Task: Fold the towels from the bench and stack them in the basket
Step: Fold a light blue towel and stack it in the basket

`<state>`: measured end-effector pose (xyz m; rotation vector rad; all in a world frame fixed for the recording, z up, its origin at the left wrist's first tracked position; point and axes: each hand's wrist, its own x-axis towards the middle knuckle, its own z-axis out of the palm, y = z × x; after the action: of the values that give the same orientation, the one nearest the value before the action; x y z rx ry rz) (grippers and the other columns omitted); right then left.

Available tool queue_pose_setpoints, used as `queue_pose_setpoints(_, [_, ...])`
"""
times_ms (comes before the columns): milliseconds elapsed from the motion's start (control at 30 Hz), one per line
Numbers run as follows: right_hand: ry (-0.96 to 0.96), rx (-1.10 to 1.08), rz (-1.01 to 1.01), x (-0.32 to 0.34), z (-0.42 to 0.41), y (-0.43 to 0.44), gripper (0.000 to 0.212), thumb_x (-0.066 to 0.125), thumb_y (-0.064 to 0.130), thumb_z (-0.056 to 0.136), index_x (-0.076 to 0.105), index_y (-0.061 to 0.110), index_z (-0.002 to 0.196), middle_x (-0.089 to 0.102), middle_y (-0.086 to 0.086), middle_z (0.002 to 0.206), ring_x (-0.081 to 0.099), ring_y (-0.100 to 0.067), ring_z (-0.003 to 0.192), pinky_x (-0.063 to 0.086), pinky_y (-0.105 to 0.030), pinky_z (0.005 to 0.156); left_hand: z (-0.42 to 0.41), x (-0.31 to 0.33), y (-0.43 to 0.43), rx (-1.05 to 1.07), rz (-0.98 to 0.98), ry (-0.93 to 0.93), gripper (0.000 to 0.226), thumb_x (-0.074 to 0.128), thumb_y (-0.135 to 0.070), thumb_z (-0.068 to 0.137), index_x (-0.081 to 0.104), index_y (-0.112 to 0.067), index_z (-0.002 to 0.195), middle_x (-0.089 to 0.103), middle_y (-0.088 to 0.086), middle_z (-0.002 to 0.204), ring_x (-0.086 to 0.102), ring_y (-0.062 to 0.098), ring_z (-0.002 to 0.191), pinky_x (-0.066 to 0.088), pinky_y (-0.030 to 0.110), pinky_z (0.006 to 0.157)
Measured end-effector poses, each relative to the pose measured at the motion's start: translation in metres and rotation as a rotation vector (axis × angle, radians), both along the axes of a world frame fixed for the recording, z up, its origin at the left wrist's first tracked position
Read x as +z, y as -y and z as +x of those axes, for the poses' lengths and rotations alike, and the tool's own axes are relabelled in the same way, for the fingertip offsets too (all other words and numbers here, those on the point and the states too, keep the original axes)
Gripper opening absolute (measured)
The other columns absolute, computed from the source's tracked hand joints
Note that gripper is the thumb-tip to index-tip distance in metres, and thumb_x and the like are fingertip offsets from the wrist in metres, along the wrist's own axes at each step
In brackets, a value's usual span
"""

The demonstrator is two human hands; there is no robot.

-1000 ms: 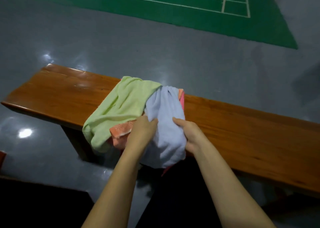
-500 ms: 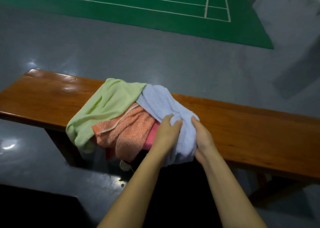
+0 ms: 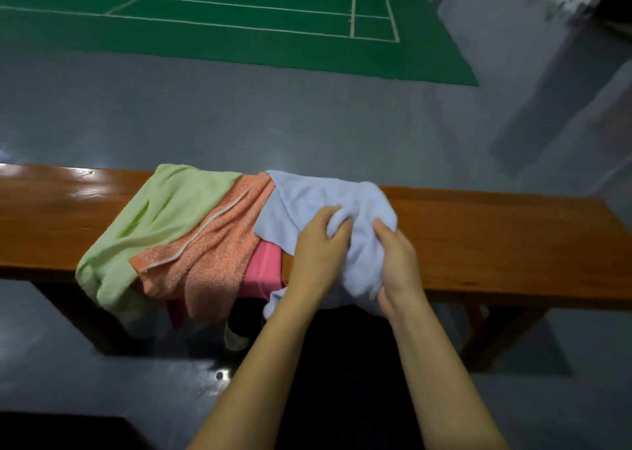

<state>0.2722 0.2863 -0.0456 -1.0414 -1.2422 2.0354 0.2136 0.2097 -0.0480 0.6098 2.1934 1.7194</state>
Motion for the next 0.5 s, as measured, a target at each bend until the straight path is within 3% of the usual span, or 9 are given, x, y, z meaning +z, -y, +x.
queue_pose_setpoints(67, [0.127,0.026,-0.134,-0.019,0.009,0.008,0.026,0.055,0.029,0.094,0.066,0.006,0.099,0.069,-0.014,0.100,0.064,-0.027,0.095,0.050,-0.038,0.089,-0.003,-0.027,0.018,0.062,-0.119,0.051,0.009,0.056,-0.022,0.085,0.062,-0.019,0.079,0.065,-0.003,0.083,0.062,0.018,0.086,0.046,0.028,0.077])
queue_pose_setpoints(167, [0.147,0.058,-0.223,-0.031,0.019,0.017,0.034,0.055,0.041,0.089,0.068,0.010,0.095,0.070,-0.010,0.098,0.064,-0.025,0.097,0.047,-0.040,0.096,-0.008,-0.044,0.040,0.118,-0.196,0.088,0.011,0.057,-0.013,0.085,0.060,-0.018,0.076,0.064,-0.004,0.077,0.060,0.018,0.082,0.040,0.020,0.067])
queue_pose_setpoints(267, [0.167,0.045,-0.198,-0.030,0.020,0.018,0.032,0.050,0.030,0.095,0.065,0.003,0.093,0.068,-0.012,0.103,0.060,-0.028,0.103,0.045,-0.042,0.100,-0.009,-0.047,0.050,0.102,-0.247,0.043,0.007,0.058,-0.012,0.086,0.064,-0.013,0.088,0.066,-0.002,0.083,0.061,0.020,0.087,0.041,0.019,0.069])
queue_pose_setpoints(333, [0.190,0.090,-0.118,-0.026,0.020,0.020,0.020,0.050,0.020,0.097,0.061,0.004,0.093,0.066,-0.009,0.090,0.062,-0.023,0.087,0.050,-0.037,0.085,-0.004,-0.047,0.052,0.096,-0.351,-0.084,0.018,0.061,-0.009,0.085,0.064,-0.008,0.102,0.067,0.007,0.099,0.059,0.025,0.098,0.041,0.027,0.083])
queue_pose_setpoints(400, [0.183,0.132,-0.086,-0.025,0.024,0.022,0.018,0.055,0.016,0.093,0.065,0.008,0.081,0.063,-0.005,0.078,0.059,-0.018,0.075,0.047,-0.032,0.075,0.007,-0.046,0.053,0.119,-0.404,-0.240,0.024,0.063,-0.008,0.083,0.064,-0.006,0.106,0.063,0.012,0.108,0.055,0.029,0.103,0.038,0.033,0.092])
queue_pose_setpoints(500, [0.189,0.190,-0.055,-0.022,0.031,0.027,0.019,0.058,0.014,0.092,0.060,0.009,0.073,0.056,-0.005,0.068,0.054,-0.013,0.063,0.045,-0.018,0.056,0.030,-0.037,0.050,0.048,-0.251,-0.229,0.007,0.060,-0.023,0.084,0.061,-0.024,0.092,0.062,0.000,0.097,0.059,0.018,0.088,0.047,0.036,0.083])
